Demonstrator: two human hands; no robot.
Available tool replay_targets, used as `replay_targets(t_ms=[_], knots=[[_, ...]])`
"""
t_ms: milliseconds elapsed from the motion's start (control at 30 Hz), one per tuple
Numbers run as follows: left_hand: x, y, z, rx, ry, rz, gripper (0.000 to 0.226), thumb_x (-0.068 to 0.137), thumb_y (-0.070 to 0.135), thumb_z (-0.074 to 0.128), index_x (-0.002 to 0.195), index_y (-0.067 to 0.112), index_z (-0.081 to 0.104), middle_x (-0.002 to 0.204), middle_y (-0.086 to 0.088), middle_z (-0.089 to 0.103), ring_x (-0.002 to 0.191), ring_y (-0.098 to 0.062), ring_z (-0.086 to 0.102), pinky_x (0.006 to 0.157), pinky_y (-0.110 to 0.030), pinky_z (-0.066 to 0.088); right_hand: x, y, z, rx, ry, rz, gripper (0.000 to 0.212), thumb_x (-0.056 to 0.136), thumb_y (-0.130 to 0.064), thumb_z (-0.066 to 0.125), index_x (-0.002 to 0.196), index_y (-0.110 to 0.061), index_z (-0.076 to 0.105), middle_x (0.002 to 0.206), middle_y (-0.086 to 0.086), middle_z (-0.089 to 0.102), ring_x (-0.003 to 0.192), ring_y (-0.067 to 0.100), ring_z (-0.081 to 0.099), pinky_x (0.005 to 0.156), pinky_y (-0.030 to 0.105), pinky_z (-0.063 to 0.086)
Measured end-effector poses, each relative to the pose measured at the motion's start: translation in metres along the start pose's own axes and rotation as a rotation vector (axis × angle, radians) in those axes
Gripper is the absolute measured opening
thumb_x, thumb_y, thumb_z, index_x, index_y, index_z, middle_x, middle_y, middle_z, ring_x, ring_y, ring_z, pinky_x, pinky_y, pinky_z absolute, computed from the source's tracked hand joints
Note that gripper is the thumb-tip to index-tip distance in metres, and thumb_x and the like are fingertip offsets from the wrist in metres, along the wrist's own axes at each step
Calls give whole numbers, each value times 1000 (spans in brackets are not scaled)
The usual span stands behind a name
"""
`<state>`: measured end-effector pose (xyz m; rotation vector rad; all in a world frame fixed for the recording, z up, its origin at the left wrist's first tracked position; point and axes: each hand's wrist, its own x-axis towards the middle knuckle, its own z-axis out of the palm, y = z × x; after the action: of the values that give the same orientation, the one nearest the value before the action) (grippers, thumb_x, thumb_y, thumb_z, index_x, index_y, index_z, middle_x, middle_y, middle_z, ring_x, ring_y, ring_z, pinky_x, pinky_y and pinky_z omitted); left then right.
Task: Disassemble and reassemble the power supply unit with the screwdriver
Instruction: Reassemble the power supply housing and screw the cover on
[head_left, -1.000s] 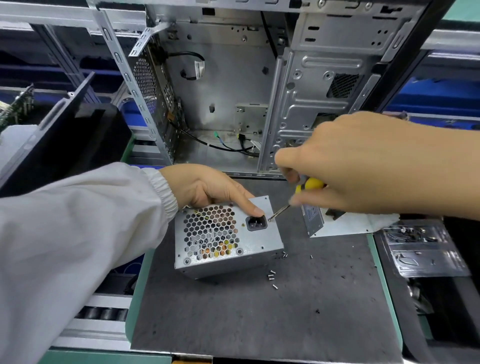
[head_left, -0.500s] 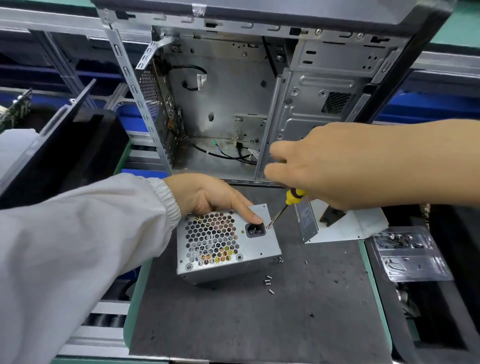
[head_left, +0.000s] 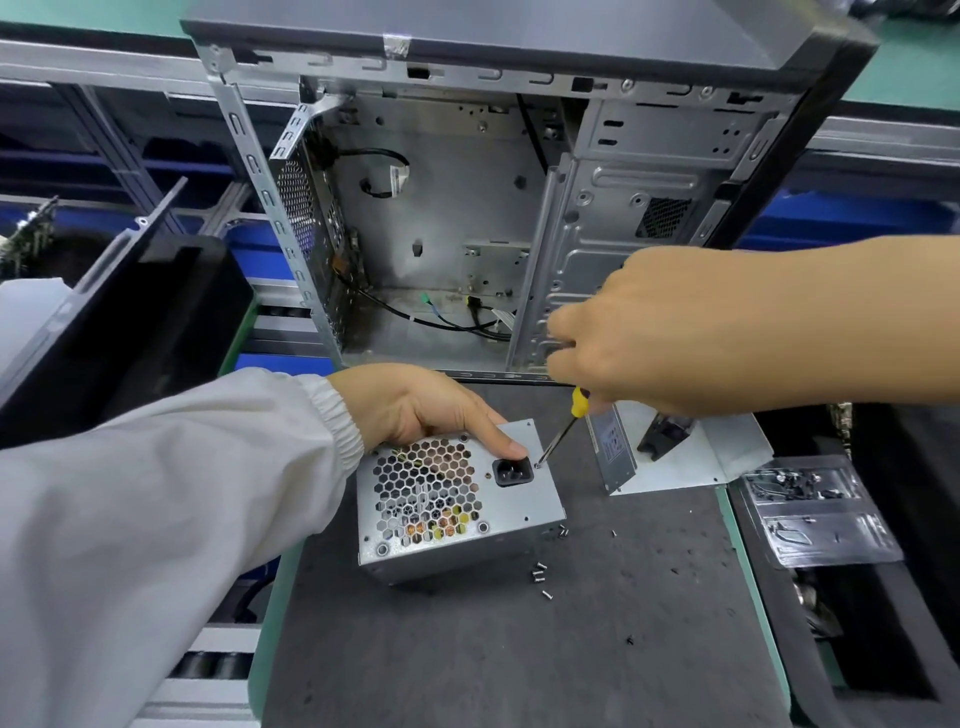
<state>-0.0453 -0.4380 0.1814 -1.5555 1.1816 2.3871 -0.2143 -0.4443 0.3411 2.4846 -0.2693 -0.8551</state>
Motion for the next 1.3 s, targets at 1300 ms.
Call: replay_targets(t_ms=[1300], knots=[[-9,13,-2,-19,-173,-129,25,86,22,60,105,14,74,105,-10,72,97,-25,66,104,-47,42,-21,-22,4,-2,11,99,22,77,0,50,85,-21,44,76,-2,36,69,22,47,44,25,14]])
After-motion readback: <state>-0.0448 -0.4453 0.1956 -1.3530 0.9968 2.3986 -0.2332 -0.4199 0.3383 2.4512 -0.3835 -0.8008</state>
